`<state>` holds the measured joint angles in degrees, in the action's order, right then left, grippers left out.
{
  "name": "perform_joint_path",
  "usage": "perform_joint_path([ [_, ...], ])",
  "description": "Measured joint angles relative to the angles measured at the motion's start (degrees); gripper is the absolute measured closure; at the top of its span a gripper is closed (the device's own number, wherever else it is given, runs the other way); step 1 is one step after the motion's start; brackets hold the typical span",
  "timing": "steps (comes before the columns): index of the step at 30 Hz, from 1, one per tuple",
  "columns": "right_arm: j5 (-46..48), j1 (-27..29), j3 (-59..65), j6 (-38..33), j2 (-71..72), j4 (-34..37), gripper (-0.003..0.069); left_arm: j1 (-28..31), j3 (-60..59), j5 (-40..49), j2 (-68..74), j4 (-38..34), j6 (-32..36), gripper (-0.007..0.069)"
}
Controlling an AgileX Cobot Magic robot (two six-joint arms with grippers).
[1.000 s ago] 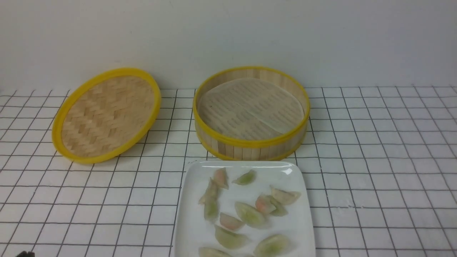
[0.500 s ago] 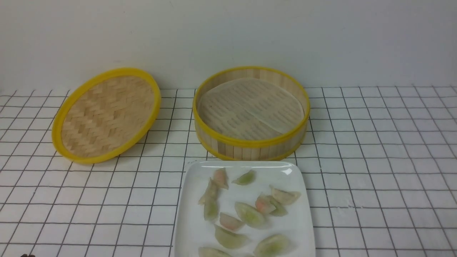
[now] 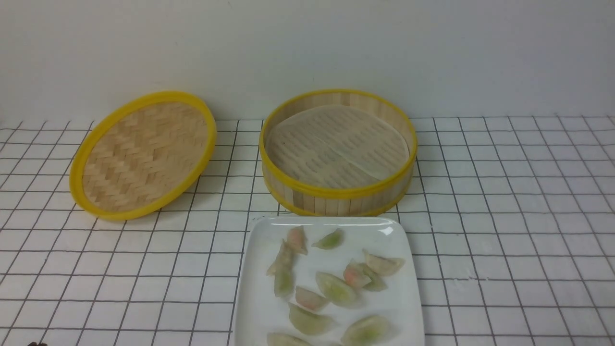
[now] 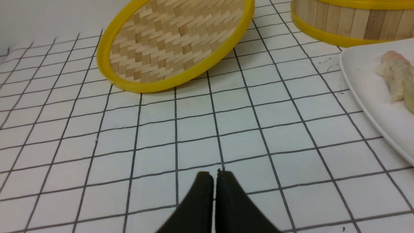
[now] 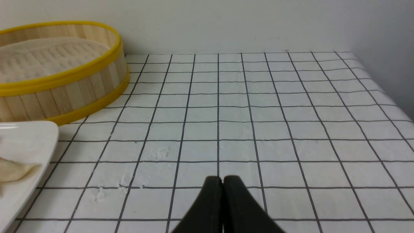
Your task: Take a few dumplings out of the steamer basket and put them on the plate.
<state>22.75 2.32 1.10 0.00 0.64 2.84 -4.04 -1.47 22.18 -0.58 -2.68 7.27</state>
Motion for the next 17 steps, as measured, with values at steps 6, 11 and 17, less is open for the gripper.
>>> perform_joint_path([
  [6, 0.0, 0.0, 0.0, 0.0, 0.0, 0.0, 0.0667, 0.0, 0.0, 0.0, 0.0, 0.0, 0.0, 0.0631],
  [11, 0.0, 0.0, 0.0, 0.0, 0.0, 0.0, 0.0667, 0.0, 0.0, 0.0, 0.0, 0.0, 0.0, 0.0631],
  [17, 0.0, 0.0, 0.0, 0.0, 0.0, 0.0, 0.0667, 0.0, 0.0, 0.0, 0.0, 0.0, 0.0, 0.0631],
])
